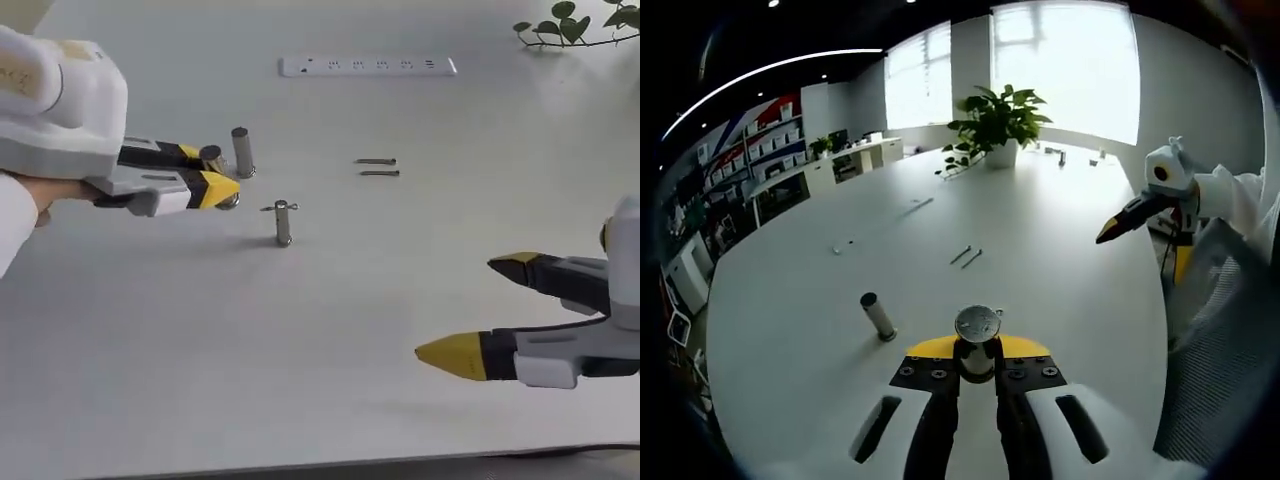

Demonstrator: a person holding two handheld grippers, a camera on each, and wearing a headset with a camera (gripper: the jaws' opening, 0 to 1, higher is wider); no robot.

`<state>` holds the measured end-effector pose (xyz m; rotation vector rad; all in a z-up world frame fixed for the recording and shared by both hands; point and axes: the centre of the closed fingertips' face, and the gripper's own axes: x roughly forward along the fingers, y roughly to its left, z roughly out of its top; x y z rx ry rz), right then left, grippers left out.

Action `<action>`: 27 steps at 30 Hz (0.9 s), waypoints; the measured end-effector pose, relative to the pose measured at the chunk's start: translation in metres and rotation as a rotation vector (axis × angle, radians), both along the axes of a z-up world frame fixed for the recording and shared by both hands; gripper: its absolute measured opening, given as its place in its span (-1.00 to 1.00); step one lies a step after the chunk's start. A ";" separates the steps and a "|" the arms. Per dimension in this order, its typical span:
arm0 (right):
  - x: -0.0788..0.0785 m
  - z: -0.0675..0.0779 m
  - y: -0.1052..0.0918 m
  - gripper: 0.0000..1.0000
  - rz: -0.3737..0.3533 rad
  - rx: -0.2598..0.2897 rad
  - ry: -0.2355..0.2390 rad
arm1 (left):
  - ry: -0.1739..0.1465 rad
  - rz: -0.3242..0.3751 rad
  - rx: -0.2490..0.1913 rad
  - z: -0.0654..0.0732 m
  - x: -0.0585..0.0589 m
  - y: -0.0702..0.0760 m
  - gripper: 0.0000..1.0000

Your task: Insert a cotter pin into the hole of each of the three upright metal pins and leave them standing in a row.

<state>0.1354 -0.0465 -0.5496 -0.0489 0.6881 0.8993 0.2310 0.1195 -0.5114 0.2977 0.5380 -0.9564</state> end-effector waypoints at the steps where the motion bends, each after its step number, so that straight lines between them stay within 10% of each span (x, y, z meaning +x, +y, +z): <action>1: -0.001 0.001 0.000 0.81 0.002 0.004 -0.001 | -0.002 -0.013 0.003 -0.002 -0.004 -0.003 -0.79; 27: -0.010 0.001 0.004 0.78 0.043 0.025 0.012 | 0.051 -0.128 0.019 -0.060 -0.040 -0.065 -0.79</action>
